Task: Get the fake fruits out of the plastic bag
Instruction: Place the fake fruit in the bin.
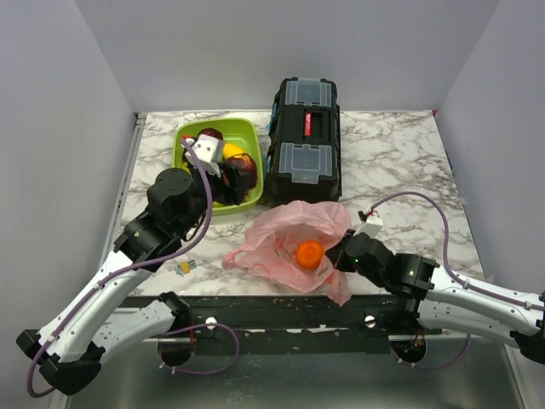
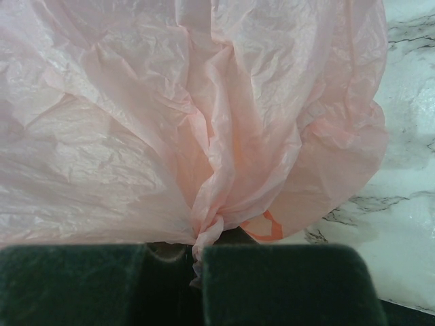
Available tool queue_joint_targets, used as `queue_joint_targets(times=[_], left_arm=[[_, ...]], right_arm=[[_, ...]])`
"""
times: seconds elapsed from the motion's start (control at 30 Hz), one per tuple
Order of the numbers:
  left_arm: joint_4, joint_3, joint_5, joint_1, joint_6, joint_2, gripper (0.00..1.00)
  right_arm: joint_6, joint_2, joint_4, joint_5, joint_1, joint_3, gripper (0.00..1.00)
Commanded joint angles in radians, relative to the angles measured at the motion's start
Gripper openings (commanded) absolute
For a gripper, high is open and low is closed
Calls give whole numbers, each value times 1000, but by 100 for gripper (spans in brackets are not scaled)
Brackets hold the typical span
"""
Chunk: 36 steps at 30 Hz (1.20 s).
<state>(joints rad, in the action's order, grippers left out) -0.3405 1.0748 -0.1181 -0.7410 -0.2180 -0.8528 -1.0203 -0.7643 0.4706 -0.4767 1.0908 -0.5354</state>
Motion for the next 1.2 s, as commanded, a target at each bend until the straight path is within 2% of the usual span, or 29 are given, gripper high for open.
queue_joint_targets(times=[0.0, 0.1, 0.2, 0.27, 0.43, 0.5, 0.57, 0.63, 0.73, 0.83, 0.97, 1.07, 1.13, 1.17], left_arm=[[6, 17, -279, 102, -36, -4, 11], [56, -36, -353, 171, -127, -7, 11], [78, -83, -304, 275, -268, -11, 11], [37, -77, -283, 344, -396, -28, 11], [-93, -62, -367, 443, -711, -96, 11], [-149, -47, -344, 484, -808, -144, 12], [-180, -34, -249, 544, -875, -207, 14], [-172, -46, -157, 605, -918, -268, 14], [-147, -79, -116, 672, -947, -339, 6], [-86, -132, -69, 718, -964, -376, 6], [-69, -130, 46, 767, -968, -488, 18], [-33, -142, 130, 800, -987, -540, 22], [-19, -147, 159, 811, -984, -550, 31], [-20, -145, 161, 813, -980, -554, 39]], right_arm=[[-8, 7, -3, 1, 1, 17, 1], [-8, 4, 5, 3, 1, 12, 1], [-6, 4, 12, 3, 1, 10, 1], [-6, 6, 17, 2, 1, 10, 1], [-2, 12, 13, -4, 1, 11, 1], [1, 14, 18, -4, 0, 5, 1], [2, 22, 30, -6, 1, 4, 1], [-1, 33, 44, -13, 0, 6, 1], [-3, 62, 54, -19, 1, 13, 1], [-11, 85, 60, -22, 1, 17, 1], [-9, 92, 60, -22, 0, 15, 1], [-10, 87, 69, -17, 1, 10, 1], [-14, 86, 66, -15, 1, 14, 1], [-16, 86, 62, -12, 1, 19, 1]])
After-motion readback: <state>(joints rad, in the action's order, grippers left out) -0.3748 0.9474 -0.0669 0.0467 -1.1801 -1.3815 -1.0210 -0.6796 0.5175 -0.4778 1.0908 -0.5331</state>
